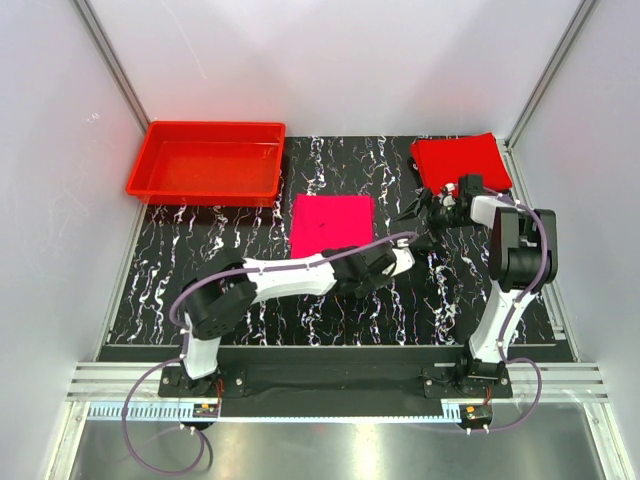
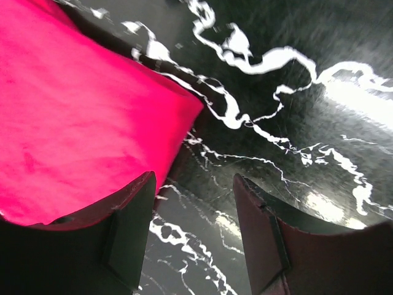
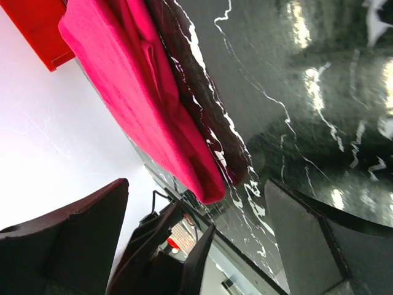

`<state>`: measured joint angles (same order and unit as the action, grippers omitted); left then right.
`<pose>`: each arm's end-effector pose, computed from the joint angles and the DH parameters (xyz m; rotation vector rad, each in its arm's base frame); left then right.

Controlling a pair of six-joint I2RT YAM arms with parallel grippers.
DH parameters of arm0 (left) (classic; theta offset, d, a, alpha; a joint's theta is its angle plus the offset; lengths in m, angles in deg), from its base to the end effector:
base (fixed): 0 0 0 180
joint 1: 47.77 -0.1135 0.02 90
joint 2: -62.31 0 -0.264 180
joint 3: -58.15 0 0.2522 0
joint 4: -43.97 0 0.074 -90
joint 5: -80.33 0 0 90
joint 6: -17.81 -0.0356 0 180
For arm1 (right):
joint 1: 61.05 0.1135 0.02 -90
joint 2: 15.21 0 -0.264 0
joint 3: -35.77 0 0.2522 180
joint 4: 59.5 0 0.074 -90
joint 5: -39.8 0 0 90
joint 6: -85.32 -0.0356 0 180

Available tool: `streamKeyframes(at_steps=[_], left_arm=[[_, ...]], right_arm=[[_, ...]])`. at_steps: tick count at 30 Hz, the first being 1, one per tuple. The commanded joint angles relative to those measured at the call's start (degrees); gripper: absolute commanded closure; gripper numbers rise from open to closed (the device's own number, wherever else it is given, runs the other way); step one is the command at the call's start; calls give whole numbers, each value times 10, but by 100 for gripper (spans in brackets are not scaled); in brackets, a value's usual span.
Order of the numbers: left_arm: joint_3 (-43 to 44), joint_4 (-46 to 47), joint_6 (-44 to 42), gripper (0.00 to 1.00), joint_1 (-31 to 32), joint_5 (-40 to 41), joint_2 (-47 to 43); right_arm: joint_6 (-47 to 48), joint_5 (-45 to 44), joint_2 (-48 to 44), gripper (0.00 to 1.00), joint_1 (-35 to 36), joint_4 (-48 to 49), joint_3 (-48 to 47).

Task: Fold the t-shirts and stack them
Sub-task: Neatly place the folded tshirt to the corner

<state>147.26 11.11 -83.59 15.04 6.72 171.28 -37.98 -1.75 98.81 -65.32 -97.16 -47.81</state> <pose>0.1956 -0.3588 0.1914 1.3757 2.0149 -0.0403 0.3822 -0.0018 0.1363 0.6467 2.6311 1.3066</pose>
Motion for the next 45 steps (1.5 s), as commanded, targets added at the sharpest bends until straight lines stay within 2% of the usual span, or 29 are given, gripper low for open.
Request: streamKeyframes(at_steps=[1,7,10,13,14,17,18,29,36,45], left_arm=[[0,35,-19,41,7,19,31],[28,51,-37,42,5,94,88],[49,62,-44,45,-1,104,109],[80,43,-48,63,-8,103,137],[81,43,-43,74,-9,96,138],[82,49,-43,89,-13,85,135],[82,49,-43,100,-14,80,133],[52,41,-6,100,-42,30,15],[39,30,8,100,-54,3,-16],[42,22,8,100,-68,-5,-28]], right_arm=[[17,-11,-50,0,-4,-5,-1],[18,-15,-54,0,-5,1,14],[19,-15,-56,0,-5,5,22],[21,-16,-54,0,-5,3,26],[19,-16,-52,0,-5,5,26],[15,-15,-48,0,-4,10,26],[17,-10,-45,0,-4,10,22],[13,33,-7,0,17,36,-20],[-39,58,35,0,40,90,-68],[-51,51,99,0,101,95,-115]])
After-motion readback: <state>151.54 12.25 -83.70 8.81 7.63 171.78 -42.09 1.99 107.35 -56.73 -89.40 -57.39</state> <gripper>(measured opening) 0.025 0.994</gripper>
